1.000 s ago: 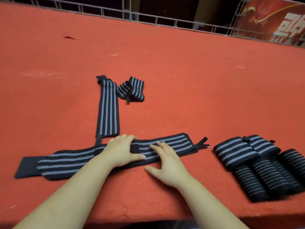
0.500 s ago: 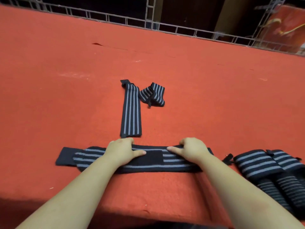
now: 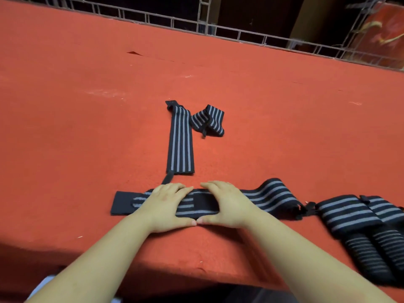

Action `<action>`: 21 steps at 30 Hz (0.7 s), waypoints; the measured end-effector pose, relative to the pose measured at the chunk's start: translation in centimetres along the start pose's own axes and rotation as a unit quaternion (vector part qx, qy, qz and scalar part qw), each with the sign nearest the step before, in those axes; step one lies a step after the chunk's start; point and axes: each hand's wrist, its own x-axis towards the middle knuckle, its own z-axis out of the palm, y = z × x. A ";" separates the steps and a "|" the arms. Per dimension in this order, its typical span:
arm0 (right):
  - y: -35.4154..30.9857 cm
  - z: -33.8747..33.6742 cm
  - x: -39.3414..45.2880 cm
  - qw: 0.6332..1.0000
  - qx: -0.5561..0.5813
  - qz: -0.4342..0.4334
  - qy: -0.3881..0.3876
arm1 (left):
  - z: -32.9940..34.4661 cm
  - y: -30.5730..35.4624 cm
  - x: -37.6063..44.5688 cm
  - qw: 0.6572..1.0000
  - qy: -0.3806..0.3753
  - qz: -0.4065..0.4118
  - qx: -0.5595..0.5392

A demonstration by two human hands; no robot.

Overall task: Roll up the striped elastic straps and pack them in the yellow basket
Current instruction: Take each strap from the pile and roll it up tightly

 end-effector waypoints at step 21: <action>-5.6 3.0 3.0 0.993 0.117 0.013 0.025 | -4.5 -7.3 -2.8 0.747 0.210 -0.309 -0.550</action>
